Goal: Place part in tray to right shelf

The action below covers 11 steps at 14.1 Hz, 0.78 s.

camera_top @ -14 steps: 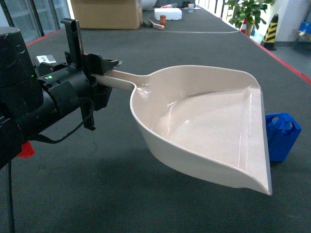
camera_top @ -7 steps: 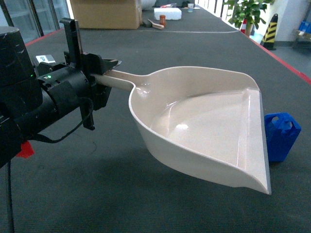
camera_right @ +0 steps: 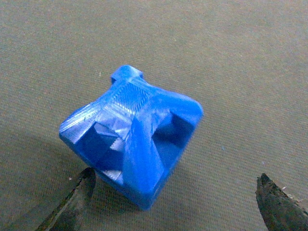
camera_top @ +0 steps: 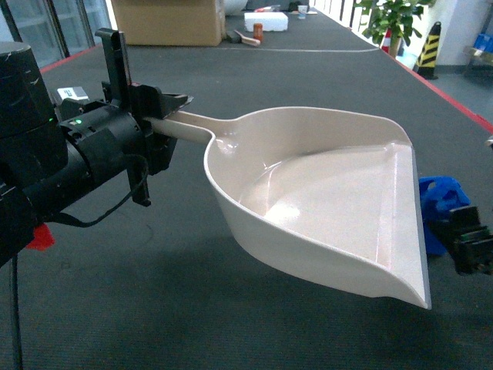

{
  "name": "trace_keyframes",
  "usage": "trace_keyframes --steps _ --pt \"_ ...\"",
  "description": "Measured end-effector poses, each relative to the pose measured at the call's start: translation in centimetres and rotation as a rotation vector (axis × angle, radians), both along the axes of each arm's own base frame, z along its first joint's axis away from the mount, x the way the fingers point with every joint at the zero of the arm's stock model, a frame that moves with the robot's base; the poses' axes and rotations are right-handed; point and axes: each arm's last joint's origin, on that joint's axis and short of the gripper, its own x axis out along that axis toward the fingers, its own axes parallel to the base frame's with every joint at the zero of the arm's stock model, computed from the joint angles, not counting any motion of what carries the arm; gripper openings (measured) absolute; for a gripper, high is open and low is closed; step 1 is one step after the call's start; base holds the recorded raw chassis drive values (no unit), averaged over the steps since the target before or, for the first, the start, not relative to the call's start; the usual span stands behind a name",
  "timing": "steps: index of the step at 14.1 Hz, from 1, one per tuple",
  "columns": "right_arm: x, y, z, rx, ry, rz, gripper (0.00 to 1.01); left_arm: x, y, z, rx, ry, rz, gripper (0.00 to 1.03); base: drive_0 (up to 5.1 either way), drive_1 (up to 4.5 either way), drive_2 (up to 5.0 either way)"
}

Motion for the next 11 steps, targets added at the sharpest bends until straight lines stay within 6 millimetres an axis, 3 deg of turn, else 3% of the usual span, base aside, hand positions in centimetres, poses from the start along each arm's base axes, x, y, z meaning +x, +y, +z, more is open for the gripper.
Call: trace_keyframes --steps 1,2,4,6,7,9,11 --pt "0.8 0.8 -0.4 0.015 -0.002 0.006 0.98 0.0 0.0 0.0 0.000 0.000 0.000 0.13 0.0 0.00 0.0" --pt "1.4 1.7 -0.8 0.006 -0.021 -0.003 0.91 0.0 0.0 0.0 0.000 0.000 0.000 0.13 0.0 0.00 0.0" --pt "1.1 2.1 -1.4 0.009 -0.020 -0.028 0.67 0.0 0.0 0.0 0.000 0.000 0.000 0.13 0.0 0.00 0.0" --pt "-0.6 0.9 -0.5 0.014 -0.034 -0.063 0.48 0.0 0.0 0.0 0.000 0.000 0.000 0.13 0.0 0.00 0.0" --pt "-1.8 0.2 0.6 0.014 -0.042 -0.085 0.45 0.0 0.0 0.0 0.000 0.000 0.000 0.13 0.0 0.00 0.0" --pt "-4.5 -0.8 5.4 0.033 -0.141 -0.103 0.43 0.0 0.0 0.0 0.000 0.000 0.000 0.13 0.0 0.00 0.0" --pt "-6.4 1.3 11.2 0.097 -0.315 -0.030 0.43 0.0 0.0 0.0 0.000 0.000 0.000 0.13 0.0 0.00 0.0"
